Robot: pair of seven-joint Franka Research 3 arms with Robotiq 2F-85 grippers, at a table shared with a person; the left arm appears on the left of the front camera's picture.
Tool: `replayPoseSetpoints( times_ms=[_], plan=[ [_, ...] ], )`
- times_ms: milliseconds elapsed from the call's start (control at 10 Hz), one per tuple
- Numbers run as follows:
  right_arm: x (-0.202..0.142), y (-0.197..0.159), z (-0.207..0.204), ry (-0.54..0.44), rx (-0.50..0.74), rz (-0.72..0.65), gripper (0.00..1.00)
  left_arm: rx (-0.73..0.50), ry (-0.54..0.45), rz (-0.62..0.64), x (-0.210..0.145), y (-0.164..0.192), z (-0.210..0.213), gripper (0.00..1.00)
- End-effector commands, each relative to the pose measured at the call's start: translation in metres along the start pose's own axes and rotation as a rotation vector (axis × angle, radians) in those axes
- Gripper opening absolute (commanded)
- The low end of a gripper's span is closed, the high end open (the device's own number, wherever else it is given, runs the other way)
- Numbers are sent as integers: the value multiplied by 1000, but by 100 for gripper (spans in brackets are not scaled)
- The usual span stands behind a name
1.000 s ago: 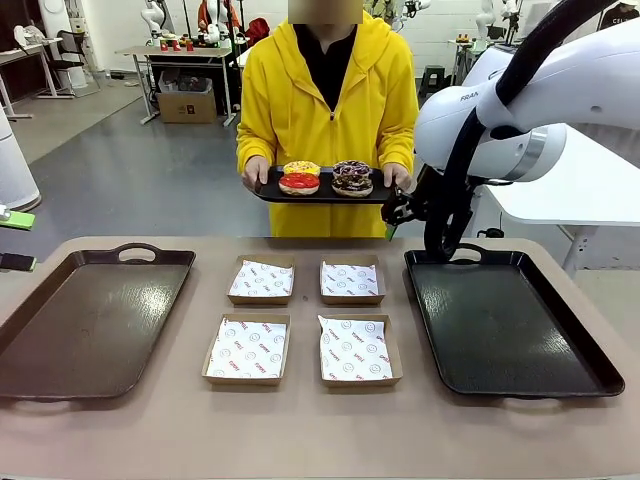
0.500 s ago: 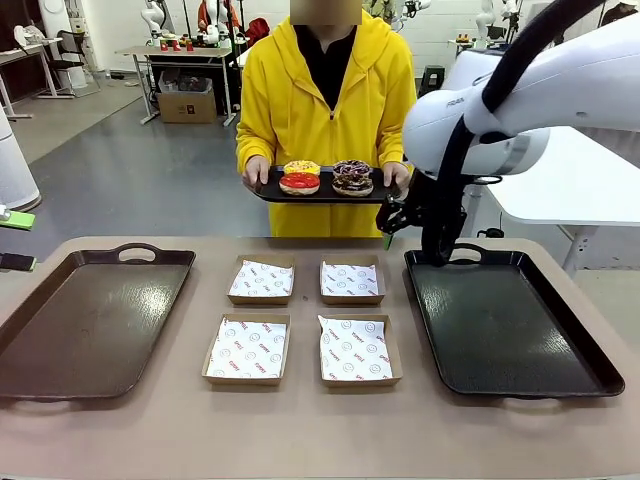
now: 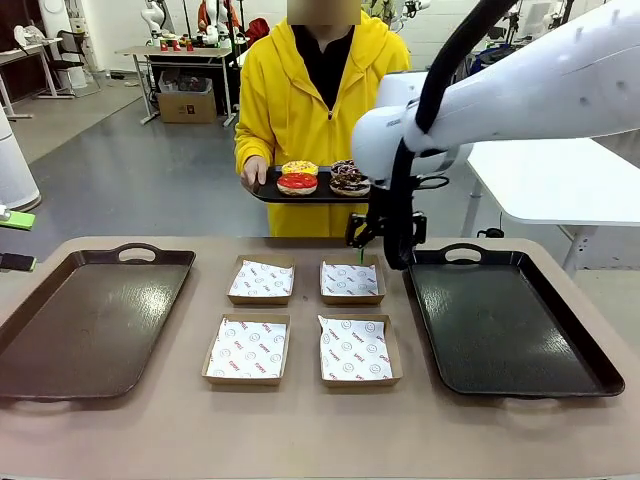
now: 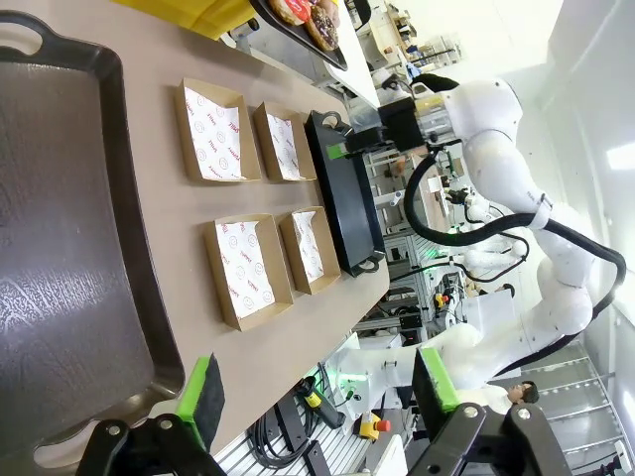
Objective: Individually package the donuts and arrange them on the tray.
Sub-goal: Pick up one Paper togo box.
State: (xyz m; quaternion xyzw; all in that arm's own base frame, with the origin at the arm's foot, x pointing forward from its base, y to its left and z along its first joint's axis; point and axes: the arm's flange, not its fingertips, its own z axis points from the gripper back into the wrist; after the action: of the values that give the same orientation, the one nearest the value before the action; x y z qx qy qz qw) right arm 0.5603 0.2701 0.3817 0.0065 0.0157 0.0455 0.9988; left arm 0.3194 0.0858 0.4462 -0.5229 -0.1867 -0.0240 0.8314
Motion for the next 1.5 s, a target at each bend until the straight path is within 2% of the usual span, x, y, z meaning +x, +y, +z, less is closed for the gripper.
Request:
replayPoseSetpoints(
  times_ms=[0,400,1000,1100,1200,1300,1400],
  plan=[
    [14,11,-11,-29,-44,-18,100,-6,-4,-1,0,0,1,100],
    [12,4,-29,-75,-23,12,100,-6,-4,-1,0,0,1,100],
    [14,-11,-55,-77,19,47,100,-6,-4,-1,0,0,1,100],
    [14,-11,-55,-76,24,51,41,-6,-4,-1,0,0,1,100],
    [14,-11,-54,-83,29,47,41,-6,-4,-1,0,0,1,100],
    [14,-12,-53,-85,31,42,0,-6,-4,-1,0,0,1,100],
    [13,-12,-53,-82,35,39,35,-6,-4,-1,0,0,1,100]
  ],
)
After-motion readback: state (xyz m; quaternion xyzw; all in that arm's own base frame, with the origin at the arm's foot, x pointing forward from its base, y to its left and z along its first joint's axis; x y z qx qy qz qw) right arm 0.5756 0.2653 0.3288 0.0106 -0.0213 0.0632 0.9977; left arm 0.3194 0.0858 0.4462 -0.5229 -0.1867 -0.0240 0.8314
